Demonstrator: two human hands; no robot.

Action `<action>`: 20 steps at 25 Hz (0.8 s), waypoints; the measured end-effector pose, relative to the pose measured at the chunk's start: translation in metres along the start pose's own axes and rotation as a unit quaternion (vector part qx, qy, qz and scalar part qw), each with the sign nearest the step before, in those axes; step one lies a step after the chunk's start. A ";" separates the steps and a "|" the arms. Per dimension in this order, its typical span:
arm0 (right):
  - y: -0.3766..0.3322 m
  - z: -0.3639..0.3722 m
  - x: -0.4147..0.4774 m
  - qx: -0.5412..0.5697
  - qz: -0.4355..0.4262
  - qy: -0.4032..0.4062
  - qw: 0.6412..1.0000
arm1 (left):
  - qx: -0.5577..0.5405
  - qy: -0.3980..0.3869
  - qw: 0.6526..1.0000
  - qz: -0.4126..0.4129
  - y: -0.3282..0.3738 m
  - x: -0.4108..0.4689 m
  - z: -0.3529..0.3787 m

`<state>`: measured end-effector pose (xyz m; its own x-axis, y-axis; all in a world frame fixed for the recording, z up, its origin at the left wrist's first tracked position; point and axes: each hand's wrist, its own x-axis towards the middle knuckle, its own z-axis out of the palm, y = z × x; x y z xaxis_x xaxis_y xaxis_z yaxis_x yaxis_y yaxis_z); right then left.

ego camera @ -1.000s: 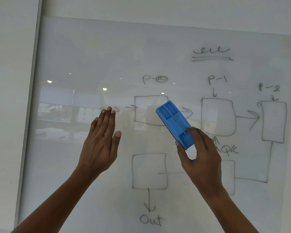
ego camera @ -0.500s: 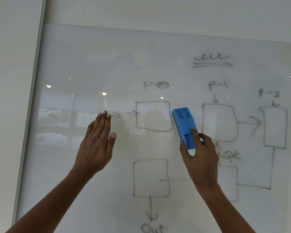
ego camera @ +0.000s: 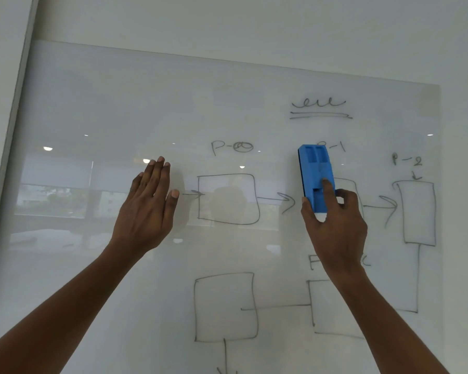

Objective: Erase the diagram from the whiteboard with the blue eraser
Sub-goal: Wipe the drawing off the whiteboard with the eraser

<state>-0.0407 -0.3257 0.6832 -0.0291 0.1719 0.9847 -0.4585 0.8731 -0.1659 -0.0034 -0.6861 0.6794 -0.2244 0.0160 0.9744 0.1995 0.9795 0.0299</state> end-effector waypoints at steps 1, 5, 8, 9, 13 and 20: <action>0.005 -0.001 0.005 -0.004 0.001 0.005 1.000 | -0.002 0.007 1.000 0.006 0.003 0.008 0.003; 0.022 -0.003 0.020 -0.021 0.000 0.013 1.000 | -0.004 0.029 0.999 0.027 0.014 0.034 0.015; 0.033 -0.002 0.035 -0.019 0.001 0.019 1.000 | 0.000 0.040 0.998 0.046 0.021 0.054 0.027; 0.036 -0.001 0.042 -0.016 0.002 0.020 1.000 | 0.000 0.043 0.998 0.050 0.024 0.062 0.031; 0.044 0.004 0.074 -0.006 0.004 0.030 1.000 | 0.001 0.073 0.995 0.069 0.030 0.100 0.045; 0.057 0.023 0.104 -0.013 0.029 0.019 0.999 | 0.000 0.094 0.993 0.070 0.033 0.142 0.063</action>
<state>-0.0904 -0.2684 0.7770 -0.0220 0.2397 0.9706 -0.4334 0.8726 -0.2253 -0.0885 -0.6390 0.8050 -0.0127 0.1146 0.9933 0.2157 0.9703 -0.1092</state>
